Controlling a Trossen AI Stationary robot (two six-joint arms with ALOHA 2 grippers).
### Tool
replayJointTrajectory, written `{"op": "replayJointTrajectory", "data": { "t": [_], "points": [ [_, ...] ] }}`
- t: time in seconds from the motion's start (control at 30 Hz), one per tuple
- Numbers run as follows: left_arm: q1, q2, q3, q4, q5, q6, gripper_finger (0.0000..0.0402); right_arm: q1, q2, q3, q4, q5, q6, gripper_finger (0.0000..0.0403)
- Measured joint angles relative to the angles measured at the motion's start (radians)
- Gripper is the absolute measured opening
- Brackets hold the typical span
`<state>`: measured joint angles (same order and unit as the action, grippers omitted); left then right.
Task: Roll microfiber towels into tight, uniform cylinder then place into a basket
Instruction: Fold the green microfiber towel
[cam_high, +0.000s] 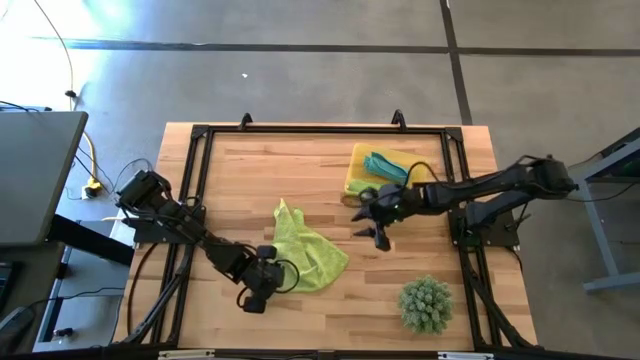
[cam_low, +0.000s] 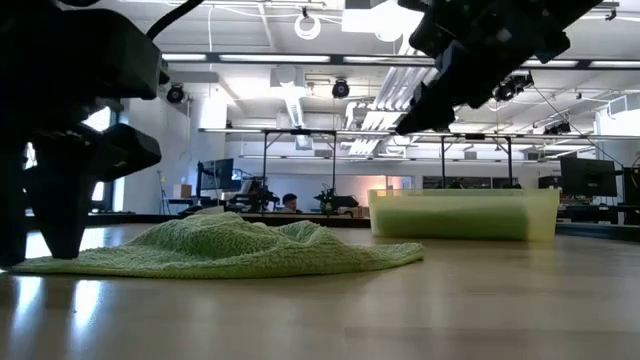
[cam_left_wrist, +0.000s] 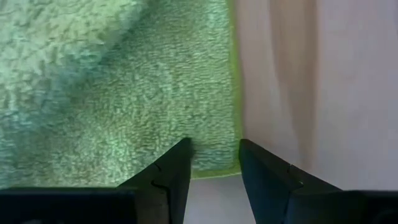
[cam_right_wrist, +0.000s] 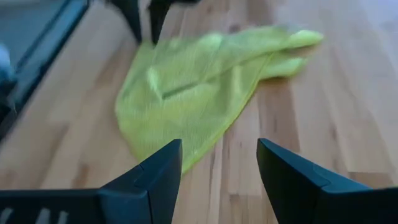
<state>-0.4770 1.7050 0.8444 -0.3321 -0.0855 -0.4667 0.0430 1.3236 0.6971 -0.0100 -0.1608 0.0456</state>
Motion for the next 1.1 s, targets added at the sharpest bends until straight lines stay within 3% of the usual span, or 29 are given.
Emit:
{"op": "replayJointTrajectory", "data": {
  "t": [0.33, 0.53, 0.73, 0.9, 1.1],
  "points": [
    [0.001, 0.064, 0.006, 0.064, 0.011, 0.000, 0.0127, 0.145, 0.216, 0.000, 0.118, -0.004, -0.431, 0.0200],
    [0.001, 0.068, 0.003, 0.100, 0.010, -0.001, 0.0127, 0.174, 0.381, 0.029, 0.165, 0.084, -0.440, 0.0200],
    [0.001, 0.069, 0.002, 0.107, 0.012, -0.028, 0.0127, 0.181, 0.489, 0.102, 0.138, 0.087, -0.470, 0.0185],
    [-0.002, 0.069, 0.002, 0.107, 0.016, -0.028, 0.0127, 0.181, 0.504, 0.140, 0.033, 0.086, -0.442, 0.0137],
    [-0.003, 0.069, 0.002, 0.102, 0.004, -0.021, 0.0127, 0.184, 0.505, 0.141, 0.010, 0.071, -0.285, 0.0056]
  ]
}}
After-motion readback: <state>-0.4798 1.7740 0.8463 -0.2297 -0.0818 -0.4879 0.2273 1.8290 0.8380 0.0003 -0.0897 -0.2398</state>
